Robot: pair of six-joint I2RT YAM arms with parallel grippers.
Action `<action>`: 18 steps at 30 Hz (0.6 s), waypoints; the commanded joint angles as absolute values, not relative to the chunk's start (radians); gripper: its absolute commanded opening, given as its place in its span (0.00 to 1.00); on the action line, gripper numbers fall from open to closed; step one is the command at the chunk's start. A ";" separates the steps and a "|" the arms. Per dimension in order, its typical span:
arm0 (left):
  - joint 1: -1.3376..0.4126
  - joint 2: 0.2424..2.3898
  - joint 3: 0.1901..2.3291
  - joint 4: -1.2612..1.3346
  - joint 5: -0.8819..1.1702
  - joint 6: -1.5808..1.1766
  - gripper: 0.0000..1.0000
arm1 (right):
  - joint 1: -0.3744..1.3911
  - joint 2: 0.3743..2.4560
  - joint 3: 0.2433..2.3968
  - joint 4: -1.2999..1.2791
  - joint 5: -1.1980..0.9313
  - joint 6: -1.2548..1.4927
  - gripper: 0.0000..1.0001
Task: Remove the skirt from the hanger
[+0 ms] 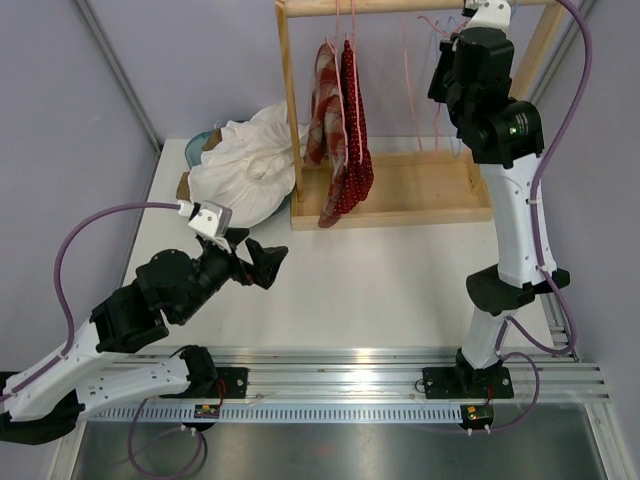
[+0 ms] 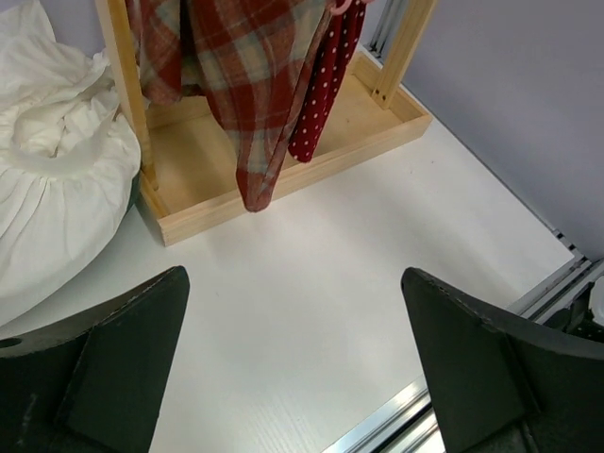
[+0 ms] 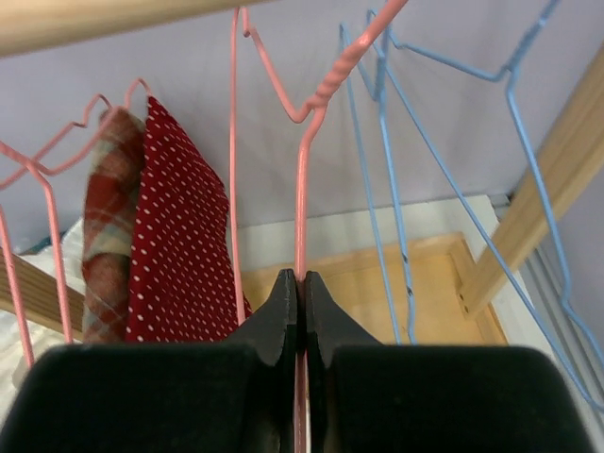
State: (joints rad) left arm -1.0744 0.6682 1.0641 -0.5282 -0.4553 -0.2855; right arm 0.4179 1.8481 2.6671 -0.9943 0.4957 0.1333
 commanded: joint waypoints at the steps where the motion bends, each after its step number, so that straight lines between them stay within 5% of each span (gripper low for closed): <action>1: -1.075 0.649 1.029 -0.508 -0.488 -0.284 0.99 | 0.400 1.871 2.709 -0.766 0.379 0.097 0.00; 18: -1.075 0.607 0.876 -0.448 -0.518 -0.267 0.99 | 0.350 2.072 2.732 -0.558 0.253 0.192 0.00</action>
State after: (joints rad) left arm -1.0744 0.6147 0.8955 -0.5198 -0.4923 -0.2779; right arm 0.3698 2.0754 2.7342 -0.6567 0.3012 0.1436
